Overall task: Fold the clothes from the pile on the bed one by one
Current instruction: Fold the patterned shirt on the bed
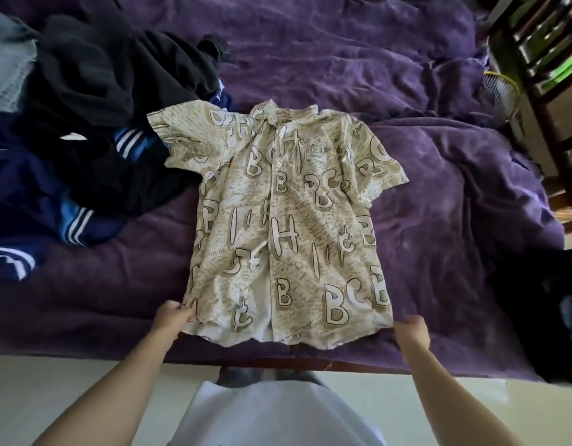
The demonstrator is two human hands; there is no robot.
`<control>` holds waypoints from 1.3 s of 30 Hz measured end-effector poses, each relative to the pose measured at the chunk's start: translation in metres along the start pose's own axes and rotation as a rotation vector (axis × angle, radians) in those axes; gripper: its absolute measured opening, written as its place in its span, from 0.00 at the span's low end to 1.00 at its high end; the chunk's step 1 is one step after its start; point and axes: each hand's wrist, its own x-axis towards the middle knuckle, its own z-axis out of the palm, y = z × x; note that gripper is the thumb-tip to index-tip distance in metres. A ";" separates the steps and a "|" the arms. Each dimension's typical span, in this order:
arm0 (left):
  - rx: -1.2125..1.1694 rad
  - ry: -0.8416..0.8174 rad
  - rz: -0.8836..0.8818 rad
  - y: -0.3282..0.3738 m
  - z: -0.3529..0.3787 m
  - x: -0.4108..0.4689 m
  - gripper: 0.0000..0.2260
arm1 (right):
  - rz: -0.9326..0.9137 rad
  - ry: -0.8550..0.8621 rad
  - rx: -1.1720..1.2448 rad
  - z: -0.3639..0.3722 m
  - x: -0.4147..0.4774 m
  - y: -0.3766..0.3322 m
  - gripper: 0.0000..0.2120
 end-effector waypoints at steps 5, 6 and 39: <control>0.602 0.296 0.569 -0.005 0.019 -0.018 0.20 | -0.527 0.073 -0.691 0.038 -0.030 0.001 0.19; 0.674 0.309 0.788 -0.006 0.025 -0.025 0.19 | -0.651 0.031 -0.812 0.050 -0.035 0.001 0.19; 0.908 -0.035 0.617 -0.013 0.100 -0.048 0.12 | -0.801 -0.481 -1.032 0.122 -0.081 0.014 0.04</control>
